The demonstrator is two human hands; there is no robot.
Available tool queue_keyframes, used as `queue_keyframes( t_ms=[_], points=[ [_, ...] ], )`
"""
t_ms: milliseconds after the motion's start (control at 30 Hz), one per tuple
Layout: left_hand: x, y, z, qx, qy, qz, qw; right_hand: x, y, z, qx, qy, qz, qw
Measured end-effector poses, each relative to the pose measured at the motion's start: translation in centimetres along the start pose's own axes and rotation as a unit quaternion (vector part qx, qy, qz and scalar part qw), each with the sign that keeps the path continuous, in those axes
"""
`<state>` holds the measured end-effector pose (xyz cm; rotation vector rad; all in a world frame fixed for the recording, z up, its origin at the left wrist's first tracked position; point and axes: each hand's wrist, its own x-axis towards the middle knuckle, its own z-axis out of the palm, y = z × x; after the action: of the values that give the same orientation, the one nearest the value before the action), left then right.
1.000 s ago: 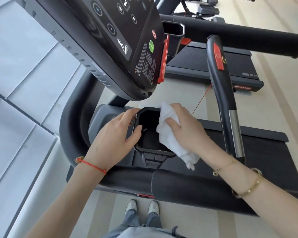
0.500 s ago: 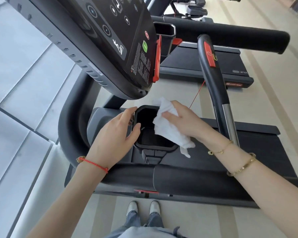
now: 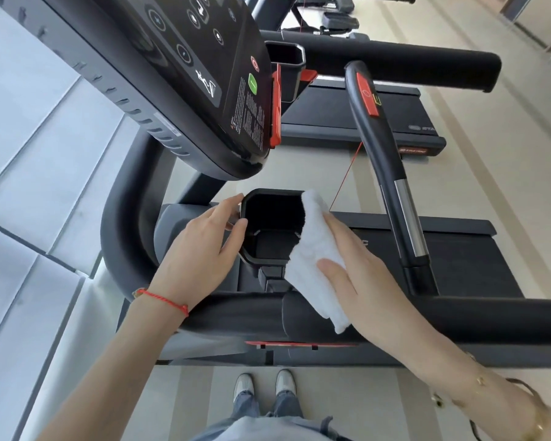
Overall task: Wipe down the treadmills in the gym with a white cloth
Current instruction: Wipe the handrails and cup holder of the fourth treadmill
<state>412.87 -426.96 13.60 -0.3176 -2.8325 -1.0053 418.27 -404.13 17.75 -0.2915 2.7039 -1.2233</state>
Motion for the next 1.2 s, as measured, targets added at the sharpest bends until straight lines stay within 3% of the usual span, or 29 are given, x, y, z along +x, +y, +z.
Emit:
queue_keyframes(
  t_ms=[200, 300, 467, 700, 933, 1067, 1200],
  points=[
    [-1.4, -0.1, -1.6, -0.018, -0.013, 0.002, 1.0, 0.7, -1.0, 0.6, -0.138, -0.044, -0.118, 0.982],
    [-2.2, -0.2, -1.9, -0.015, -0.004, 0.008, 1.0, 2.6, -2.6, 2.1, -0.133, -0.068, -0.118, 0.982],
    [-2.9, -1.1, -2.5, -0.011, 0.041, -0.005, 0.999, 4.1, -3.7, 4.4, -0.237, -0.048, -0.103, 0.965],
    [-3.1, -1.4, -2.9, 0.01, 0.043, -0.012, 0.999, 1.7, -3.0, 2.0, -0.252, -0.107, -0.097, 0.957],
    [-2.9, -0.9, -3.0, 0.016, 0.03, -0.002, 0.999, 4.0, -3.8, 4.3, -0.269, -0.074, -0.082, 0.957],
    [-2.7, -0.5, -2.9, 0.007, 0.03, -0.003, 1.0, 1.5, -2.1, 2.8, -0.24, -0.038, -0.11, 0.964],
    [-2.2, 0.5, -2.2, 0.005, 0.027, 0.007, 1.0, -0.2, -0.8, 2.4, -0.185, -0.007, -0.069, 0.98]
  ],
)
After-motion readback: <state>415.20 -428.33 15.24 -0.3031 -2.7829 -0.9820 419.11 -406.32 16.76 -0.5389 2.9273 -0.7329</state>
